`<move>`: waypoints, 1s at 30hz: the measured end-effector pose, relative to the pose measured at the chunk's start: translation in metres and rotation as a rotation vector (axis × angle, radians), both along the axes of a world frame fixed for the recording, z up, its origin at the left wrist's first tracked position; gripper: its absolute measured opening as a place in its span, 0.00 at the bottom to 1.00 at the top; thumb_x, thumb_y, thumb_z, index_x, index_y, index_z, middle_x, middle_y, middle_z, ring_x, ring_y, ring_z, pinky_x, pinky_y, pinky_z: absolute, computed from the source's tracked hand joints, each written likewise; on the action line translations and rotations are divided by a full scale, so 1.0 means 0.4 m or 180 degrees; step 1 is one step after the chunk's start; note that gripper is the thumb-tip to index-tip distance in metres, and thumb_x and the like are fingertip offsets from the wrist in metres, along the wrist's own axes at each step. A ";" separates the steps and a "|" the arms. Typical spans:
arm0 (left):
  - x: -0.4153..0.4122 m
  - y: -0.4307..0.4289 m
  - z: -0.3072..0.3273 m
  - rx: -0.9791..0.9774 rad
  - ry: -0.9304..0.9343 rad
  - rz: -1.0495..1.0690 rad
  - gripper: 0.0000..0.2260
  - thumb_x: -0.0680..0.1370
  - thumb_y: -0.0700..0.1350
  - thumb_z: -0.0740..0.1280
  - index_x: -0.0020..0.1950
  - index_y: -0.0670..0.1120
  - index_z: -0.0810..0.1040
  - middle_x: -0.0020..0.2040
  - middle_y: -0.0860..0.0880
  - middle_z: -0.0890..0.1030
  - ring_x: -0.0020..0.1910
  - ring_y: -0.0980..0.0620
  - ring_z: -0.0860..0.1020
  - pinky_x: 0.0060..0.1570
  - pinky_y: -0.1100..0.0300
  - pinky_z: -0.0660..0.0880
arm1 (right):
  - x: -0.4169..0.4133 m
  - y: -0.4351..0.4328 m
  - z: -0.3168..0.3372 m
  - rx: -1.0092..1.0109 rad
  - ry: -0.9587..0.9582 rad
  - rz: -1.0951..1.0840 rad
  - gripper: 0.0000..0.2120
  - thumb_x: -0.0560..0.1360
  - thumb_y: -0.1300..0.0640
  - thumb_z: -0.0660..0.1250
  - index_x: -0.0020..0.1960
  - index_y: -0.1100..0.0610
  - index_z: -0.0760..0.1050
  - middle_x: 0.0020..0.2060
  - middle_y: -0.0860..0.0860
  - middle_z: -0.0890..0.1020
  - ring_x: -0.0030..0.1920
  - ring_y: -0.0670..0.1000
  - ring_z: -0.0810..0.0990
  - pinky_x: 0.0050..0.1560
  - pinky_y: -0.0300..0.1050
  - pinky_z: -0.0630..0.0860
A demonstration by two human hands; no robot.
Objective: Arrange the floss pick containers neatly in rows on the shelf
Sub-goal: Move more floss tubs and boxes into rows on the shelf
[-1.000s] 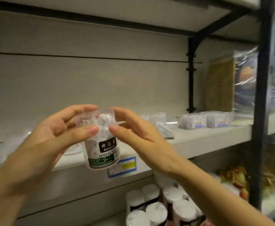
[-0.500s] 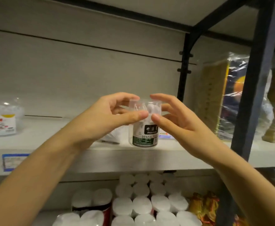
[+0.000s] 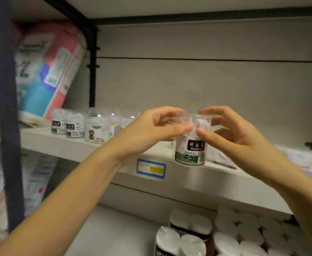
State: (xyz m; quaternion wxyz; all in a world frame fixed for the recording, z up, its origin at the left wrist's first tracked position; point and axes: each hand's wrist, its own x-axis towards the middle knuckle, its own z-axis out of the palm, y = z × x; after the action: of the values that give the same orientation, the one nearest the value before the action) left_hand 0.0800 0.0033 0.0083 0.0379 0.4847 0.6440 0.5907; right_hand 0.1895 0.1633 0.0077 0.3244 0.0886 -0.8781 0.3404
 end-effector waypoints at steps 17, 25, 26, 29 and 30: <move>-0.479 -0.532 0.087 -0.0279 0.0566 0.0407 0.26 0.65 0.51 0.71 0.62 0.48 0.75 0.55 0.52 0.82 0.53 0.60 0.80 0.53 0.70 0.75 | -0.496 -0.515 0.042 -0.0007 0.0148 -0.0124 0.27 0.64 0.35 0.63 0.61 0.41 0.67 0.55 0.41 0.76 0.47 0.41 0.81 0.41 0.39 0.79; -0.598 -0.633 0.086 -0.0703 0.0993 0.0761 0.32 0.64 0.60 0.69 0.66 0.52 0.72 0.62 0.51 0.77 0.61 0.58 0.75 0.64 0.58 0.71 | -0.626 -0.610 0.051 0.0309 0.0047 -0.0264 0.27 0.66 0.37 0.64 0.62 0.42 0.67 0.54 0.42 0.75 0.48 0.42 0.80 0.47 0.42 0.80; -0.612 -0.643 0.087 -0.0828 0.1053 0.0775 0.31 0.65 0.59 0.68 0.66 0.51 0.71 0.62 0.52 0.77 0.60 0.58 0.75 0.64 0.58 0.71 | -0.643 -0.622 0.048 0.0348 0.0021 -0.0308 0.26 0.66 0.37 0.64 0.62 0.43 0.67 0.54 0.43 0.74 0.49 0.42 0.80 0.49 0.41 0.80; -0.659 -0.668 0.089 -0.1100 0.1267 0.0810 0.25 0.71 0.54 0.69 0.66 0.52 0.70 0.61 0.54 0.76 0.55 0.59 0.77 0.58 0.58 0.75 | -0.696 -0.651 0.036 0.0544 -0.0053 -0.0463 0.25 0.69 0.40 0.65 0.63 0.45 0.67 0.53 0.44 0.75 0.52 0.42 0.77 0.54 0.42 0.78; -0.675 -0.673 0.089 -0.1145 0.1338 0.0804 0.23 0.72 0.52 0.69 0.65 0.52 0.70 0.61 0.54 0.76 0.54 0.58 0.77 0.58 0.57 0.75 | -0.712 -0.658 0.032 0.0607 -0.0078 -0.0531 0.24 0.70 0.40 0.65 0.64 0.45 0.67 0.53 0.44 0.75 0.53 0.42 0.76 0.54 0.42 0.77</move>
State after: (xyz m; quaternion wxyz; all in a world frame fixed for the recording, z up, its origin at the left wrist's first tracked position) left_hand -0.1901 -0.2658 0.0438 -0.0848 0.4979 0.7871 0.3539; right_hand -0.0952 -0.1000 0.0206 0.3309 0.0417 -0.9147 0.2282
